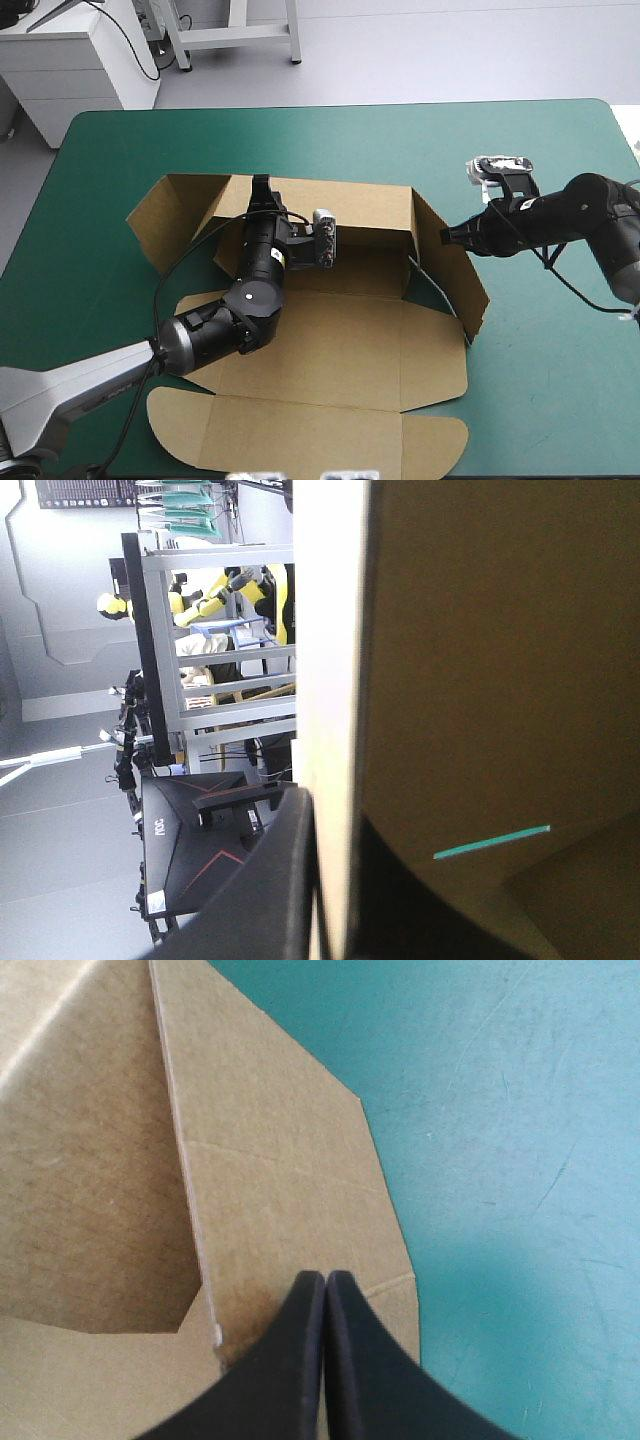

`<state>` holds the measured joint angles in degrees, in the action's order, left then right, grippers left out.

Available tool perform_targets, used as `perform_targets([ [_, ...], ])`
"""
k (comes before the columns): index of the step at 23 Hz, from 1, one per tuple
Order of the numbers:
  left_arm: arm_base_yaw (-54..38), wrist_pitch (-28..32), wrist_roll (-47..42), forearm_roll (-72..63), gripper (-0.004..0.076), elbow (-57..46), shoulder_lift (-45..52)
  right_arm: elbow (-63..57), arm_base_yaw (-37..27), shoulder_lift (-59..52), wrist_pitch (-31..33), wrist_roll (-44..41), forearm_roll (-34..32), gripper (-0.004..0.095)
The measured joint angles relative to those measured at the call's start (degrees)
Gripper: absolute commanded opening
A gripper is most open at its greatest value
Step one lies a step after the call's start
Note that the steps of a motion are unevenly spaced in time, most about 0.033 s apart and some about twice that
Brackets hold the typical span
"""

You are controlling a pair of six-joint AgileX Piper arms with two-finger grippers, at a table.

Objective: Fold the box

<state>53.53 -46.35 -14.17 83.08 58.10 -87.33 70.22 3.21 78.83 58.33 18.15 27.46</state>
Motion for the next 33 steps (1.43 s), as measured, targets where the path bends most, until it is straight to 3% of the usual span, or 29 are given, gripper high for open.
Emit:
perform_targets([
  [17,0.1,-0.24,0.21,-3.86,0.0018,3.13,-0.23,-0.26,0.0,0.0,-2.38,0.42,-0.47,-0.002],
  [33,-4.29,1.98,8.85,-8.3,0.0018,5.82,-0.27,-0.33,0.0,2.48,-4.51,0.42,-1.0,-0.002],
])
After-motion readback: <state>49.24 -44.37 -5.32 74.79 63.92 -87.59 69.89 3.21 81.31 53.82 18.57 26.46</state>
